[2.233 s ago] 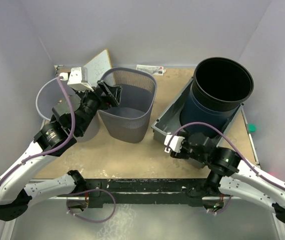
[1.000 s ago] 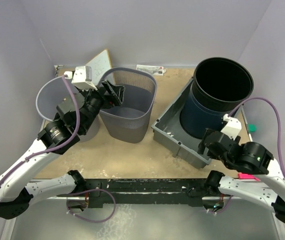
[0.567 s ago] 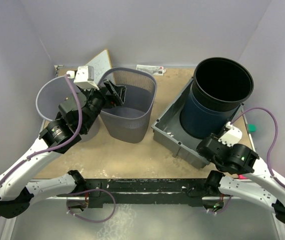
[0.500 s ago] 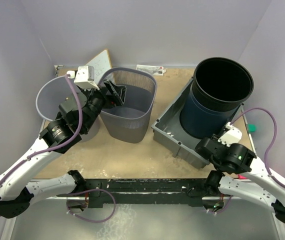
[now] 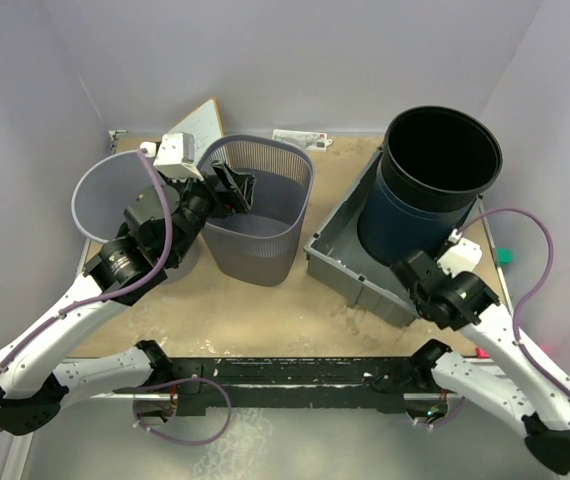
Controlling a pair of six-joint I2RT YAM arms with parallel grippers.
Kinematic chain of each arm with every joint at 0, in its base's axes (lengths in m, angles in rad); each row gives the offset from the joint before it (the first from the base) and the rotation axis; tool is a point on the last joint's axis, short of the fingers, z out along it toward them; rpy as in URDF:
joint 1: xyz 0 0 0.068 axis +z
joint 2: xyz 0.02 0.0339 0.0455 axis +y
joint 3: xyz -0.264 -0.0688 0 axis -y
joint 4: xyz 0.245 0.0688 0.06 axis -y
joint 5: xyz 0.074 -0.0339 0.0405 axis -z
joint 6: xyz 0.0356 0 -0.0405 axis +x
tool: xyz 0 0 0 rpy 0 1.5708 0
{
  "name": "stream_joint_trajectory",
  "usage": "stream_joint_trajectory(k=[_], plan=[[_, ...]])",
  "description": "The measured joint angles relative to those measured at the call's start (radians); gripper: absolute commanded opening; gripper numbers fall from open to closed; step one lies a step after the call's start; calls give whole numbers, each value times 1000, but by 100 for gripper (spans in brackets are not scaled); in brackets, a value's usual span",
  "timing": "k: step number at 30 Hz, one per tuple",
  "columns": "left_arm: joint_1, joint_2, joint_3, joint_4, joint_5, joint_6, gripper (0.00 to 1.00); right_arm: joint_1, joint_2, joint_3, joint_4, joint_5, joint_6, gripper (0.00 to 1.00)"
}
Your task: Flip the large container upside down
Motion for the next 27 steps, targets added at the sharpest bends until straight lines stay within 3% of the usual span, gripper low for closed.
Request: stream_joint_trajectory(k=[5, 9, 12, 15, 20, 27], plan=[[0, 2, 0, 0, 0, 0, 79, -315, 87, 0, 285, -122, -399, 8], [0, 2, 0, -2, 0, 0, 79, -481, 168, 9, 476, -229, -639, 11], [0, -2, 0, -3, 0, 0, 79, -542, 218, 16, 578, -256, -751, 30], [0, -8, 0, -3, 0, 0, 79, -575, 257, 25, 631, -245, -803, 48], [0, -12, 0, -10, 1, 0, 79, -607, 352, 29, 618, -180, -801, 53], [0, -27, 0, -35, 7, -1, 79, -674, 328, 110, 543, -161, -777, 66]])
